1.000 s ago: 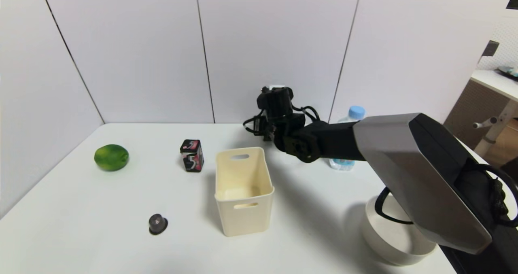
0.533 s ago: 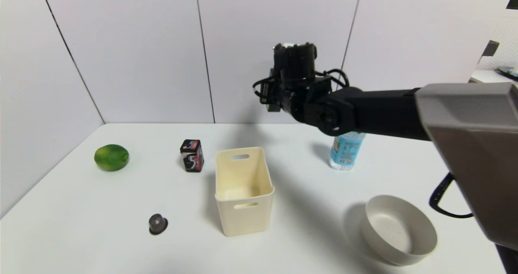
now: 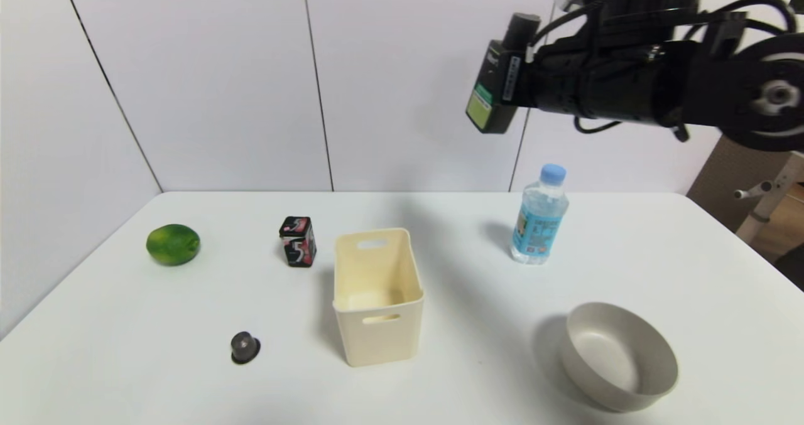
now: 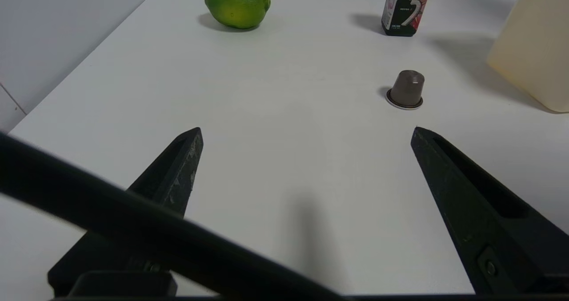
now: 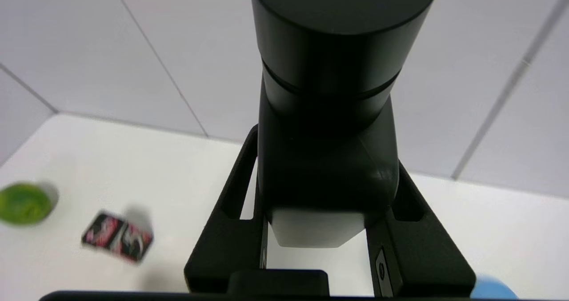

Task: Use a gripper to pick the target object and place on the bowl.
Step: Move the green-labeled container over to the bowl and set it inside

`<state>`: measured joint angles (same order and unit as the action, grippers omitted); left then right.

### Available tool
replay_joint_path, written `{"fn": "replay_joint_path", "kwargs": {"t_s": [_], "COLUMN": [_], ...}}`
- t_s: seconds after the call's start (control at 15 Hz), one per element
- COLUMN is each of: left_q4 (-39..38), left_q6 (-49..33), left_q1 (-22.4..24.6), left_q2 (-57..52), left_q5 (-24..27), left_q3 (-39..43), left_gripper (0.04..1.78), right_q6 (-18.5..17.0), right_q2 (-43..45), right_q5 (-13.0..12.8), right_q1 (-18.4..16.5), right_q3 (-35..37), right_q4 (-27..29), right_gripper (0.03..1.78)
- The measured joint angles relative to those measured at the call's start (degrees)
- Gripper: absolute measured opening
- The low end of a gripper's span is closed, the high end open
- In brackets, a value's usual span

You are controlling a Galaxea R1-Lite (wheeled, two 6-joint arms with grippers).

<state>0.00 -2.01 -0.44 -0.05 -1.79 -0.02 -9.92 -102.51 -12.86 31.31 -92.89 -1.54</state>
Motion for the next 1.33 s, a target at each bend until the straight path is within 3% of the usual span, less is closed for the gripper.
{"fn": "replay_joint_path", "kwargs": {"t_s": [0.27,0.4,0.8,1.0,1.33], "left_q4": [0.0,0.0,0.0,0.0,0.0], "left_q6": [0.0,0.0,0.0,0.0,0.0], "left_q1": [0.0,0.0,0.0,0.0,0.0], "left_q2": [0.0,0.0,0.0,0.0,0.0], "left_q5": [0.0,0.0,0.0,0.0,0.0], "left_q3": [0.0,0.0,0.0,0.0,0.0], "left_gripper": [1.69,1.69,1.69,1.69,1.69], "right_q6": [1.9,3.5,5.0,5.0,4.8], "right_q2": [15.6,22.7,37.0,38.2,37.1], "right_q5": [8.0,10.0,10.7,10.6,10.7], "right_q1": [-4.1,-6.2,-9.6,-10.0,-10.1], "right_q3": [19.6,29.4,51.4,56.5,61.2], "right_q4": [2.4,2.7,1.6,-1.5,-1.8], "right_gripper": [0.6,0.6,0.6,0.6,0.6]}}
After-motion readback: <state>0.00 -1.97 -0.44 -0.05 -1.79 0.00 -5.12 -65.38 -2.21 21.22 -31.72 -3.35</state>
